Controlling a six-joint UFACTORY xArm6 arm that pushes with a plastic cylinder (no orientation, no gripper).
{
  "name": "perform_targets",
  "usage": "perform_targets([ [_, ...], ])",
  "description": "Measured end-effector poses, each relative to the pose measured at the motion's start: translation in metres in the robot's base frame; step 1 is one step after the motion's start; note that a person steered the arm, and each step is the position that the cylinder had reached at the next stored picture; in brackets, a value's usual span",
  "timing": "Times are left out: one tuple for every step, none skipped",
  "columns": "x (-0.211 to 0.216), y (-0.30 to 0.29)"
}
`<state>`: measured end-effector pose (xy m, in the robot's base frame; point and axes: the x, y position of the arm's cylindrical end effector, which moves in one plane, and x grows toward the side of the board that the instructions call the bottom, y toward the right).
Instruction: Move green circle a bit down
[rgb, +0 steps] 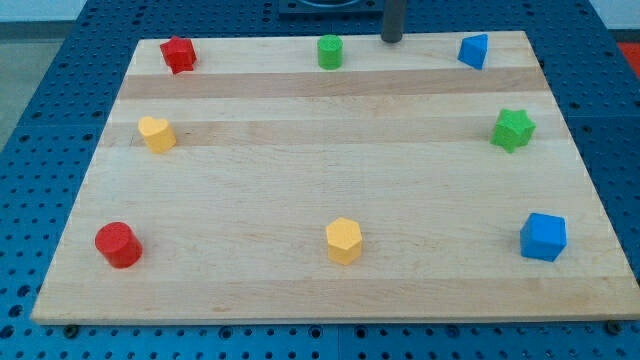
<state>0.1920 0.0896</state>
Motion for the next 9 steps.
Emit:
perform_targets([
  [0.000,-0.008],
  [0.000,-0.024],
  [0.000,-0.044],
  [0.000,-0.063],
  [0.002,-0.085],
  [0.002,-0.099],
  [0.002,-0.096],
  [0.007,-0.086],
  [0.016,-0.085],
])
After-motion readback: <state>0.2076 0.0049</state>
